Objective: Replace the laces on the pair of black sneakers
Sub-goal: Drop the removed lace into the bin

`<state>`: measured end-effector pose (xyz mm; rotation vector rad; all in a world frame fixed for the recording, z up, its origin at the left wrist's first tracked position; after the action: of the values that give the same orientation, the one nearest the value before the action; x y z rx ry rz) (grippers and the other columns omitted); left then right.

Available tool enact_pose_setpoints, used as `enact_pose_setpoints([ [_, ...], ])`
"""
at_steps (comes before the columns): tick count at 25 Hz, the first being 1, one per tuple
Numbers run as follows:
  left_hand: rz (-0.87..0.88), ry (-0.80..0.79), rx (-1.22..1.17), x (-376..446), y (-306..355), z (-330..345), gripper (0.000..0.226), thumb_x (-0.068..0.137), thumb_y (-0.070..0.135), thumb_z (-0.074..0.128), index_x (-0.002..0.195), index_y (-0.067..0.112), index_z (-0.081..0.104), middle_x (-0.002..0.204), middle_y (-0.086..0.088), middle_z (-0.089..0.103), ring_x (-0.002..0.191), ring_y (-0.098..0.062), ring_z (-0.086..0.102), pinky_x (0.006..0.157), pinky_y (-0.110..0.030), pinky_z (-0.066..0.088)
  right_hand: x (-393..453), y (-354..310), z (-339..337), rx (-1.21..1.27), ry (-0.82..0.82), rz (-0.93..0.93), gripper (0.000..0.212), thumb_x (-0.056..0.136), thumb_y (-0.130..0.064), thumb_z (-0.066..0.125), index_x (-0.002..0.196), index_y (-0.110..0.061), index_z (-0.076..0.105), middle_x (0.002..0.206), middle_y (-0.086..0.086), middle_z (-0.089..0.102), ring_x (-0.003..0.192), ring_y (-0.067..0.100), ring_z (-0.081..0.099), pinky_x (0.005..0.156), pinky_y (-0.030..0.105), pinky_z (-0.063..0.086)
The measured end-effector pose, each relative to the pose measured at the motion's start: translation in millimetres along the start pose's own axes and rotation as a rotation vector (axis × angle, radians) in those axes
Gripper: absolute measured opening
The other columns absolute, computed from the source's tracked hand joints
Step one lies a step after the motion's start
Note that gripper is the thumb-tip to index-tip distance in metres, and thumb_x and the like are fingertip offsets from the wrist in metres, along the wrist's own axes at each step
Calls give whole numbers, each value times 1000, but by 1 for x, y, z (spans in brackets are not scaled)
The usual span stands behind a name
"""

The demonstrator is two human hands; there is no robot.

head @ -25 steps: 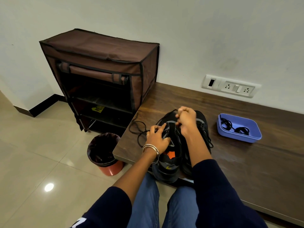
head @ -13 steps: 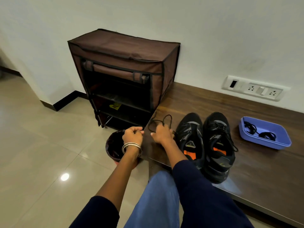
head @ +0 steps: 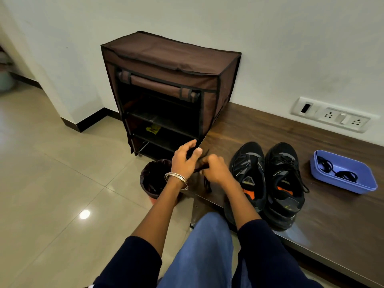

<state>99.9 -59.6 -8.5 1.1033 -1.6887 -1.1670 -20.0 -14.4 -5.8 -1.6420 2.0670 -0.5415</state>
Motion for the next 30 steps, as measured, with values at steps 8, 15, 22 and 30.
enact_pose_setpoints([
  [8,-95,-397,-359,-19,46,-13,39,82,52,63,105,21,66,82,6,69,83,-10,64,82,-30,48,-37,-58,-96,1144,291,-104,23,89,11,55,95,-5,69,85,9,68,77,13,65,73,28,54],
  [15,-387,-182,-419,-25,43,-54,35,101,38,42,87,13,62,75,-1,58,67,-16,59,80,-43,52,-34,-74,-69,2067,210,158,26,92,1,32,85,-9,55,59,7,58,66,21,56,87,55,51],
  [22,-761,117,-709,24,5,-62,27,94,9,40,72,10,55,65,-8,56,52,-20,55,51,-31,50,32,-99,29,1465,225,463,30,90,4,37,81,-8,63,70,8,59,57,19,57,58,32,52],
  [30,-1074,257,-734,92,-151,-73,39,98,31,41,119,5,61,109,-17,66,94,-34,63,55,-42,54,148,-62,164,1192,-30,803,35,97,-31,49,121,-7,59,121,17,62,108,35,60,97,48,50],
])
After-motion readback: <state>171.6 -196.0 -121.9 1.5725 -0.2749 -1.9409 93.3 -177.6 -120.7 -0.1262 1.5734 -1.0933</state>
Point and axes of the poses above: each hand's wrist, its own x-axis towards the middle knuckle, its own z-axis out of the palm, y = z × x, the point moved 2 cm from there along x, towards the middle knuckle
